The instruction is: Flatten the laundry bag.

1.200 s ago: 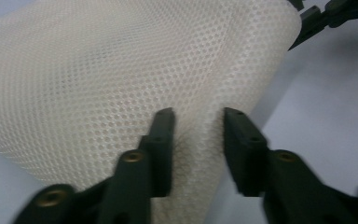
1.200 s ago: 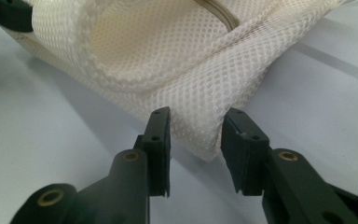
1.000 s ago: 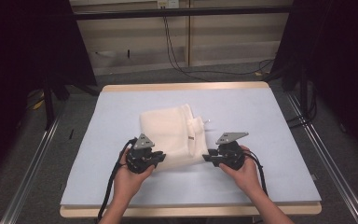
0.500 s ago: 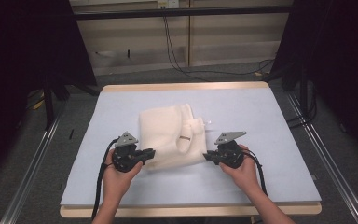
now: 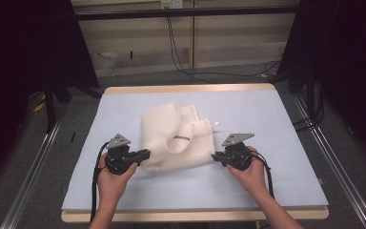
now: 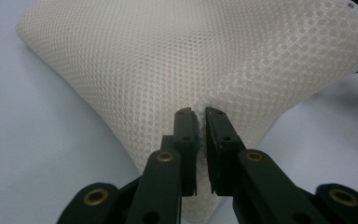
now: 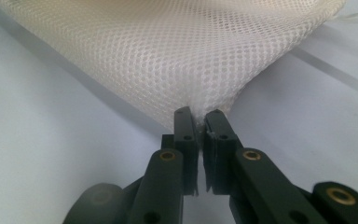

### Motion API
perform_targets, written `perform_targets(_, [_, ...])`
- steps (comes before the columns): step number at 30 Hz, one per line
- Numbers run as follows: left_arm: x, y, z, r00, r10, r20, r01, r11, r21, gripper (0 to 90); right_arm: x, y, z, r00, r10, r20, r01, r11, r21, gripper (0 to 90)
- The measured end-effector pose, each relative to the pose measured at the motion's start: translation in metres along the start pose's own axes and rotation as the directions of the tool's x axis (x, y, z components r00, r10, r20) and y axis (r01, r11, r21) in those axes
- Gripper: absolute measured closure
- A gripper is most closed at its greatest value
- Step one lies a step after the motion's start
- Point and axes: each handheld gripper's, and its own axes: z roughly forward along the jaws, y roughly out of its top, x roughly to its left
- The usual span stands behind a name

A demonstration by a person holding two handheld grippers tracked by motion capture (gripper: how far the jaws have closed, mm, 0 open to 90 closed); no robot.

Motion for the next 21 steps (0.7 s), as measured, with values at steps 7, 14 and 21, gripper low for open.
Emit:
perform_targets(7, [0.005, -0.001, 0.001, 0.9994, -0.033, -0.005, 0.033, 0.9993, -0.016, 83.7, -0.005, -0.002, -0.005, 0.9997, 0.013, 0.022, -0.013, 1.000, 0.003, 85.1])
perform_targets(14, [0.010, -0.002, 0.003, 0.9986, -0.052, 0.004, 0.052, 0.9985, -0.018, 83.7, -0.011, -0.007, -0.012, 0.9990, 0.033, 0.030, -0.033, 0.999, -0.002, 85.2])
perform_targets(21, [0.014, -0.002, 0.008, 0.9975, -0.070, 0.006, 0.070, 0.9973, -0.023, 83.8, -0.013, -0.011, -0.018, 0.9982, 0.035, 0.049, -0.035, 0.999, -0.002, 85.2])
